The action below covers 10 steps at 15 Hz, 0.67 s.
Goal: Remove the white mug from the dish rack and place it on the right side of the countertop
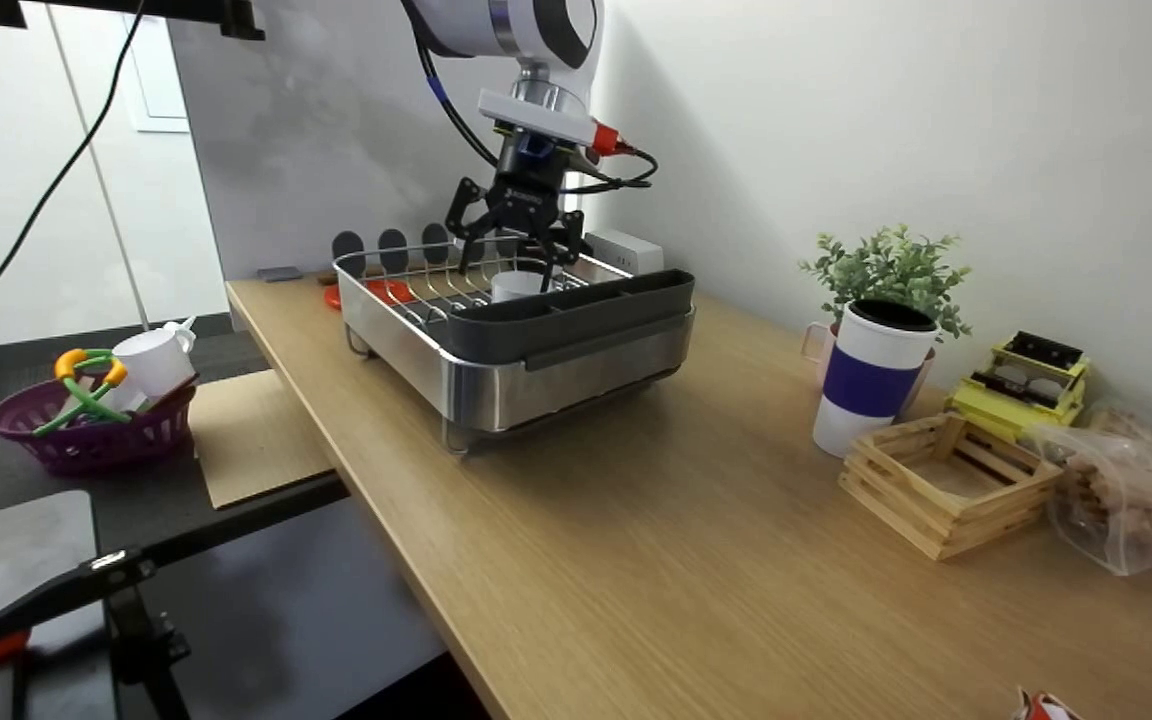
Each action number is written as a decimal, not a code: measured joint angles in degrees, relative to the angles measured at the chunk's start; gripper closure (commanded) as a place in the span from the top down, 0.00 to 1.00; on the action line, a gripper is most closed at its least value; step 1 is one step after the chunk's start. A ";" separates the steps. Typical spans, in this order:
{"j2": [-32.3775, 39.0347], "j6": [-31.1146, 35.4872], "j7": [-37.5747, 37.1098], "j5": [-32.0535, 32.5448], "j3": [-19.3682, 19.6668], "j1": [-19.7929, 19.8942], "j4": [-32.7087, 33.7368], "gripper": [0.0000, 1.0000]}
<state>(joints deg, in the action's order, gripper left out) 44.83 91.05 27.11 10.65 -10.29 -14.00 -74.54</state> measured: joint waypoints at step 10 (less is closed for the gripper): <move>1.54 0.00 -1.12 1.46 0.00 -1.20 0.52 0.60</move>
<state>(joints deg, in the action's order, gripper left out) 46.37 91.05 25.99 12.11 -10.29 -15.20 -74.02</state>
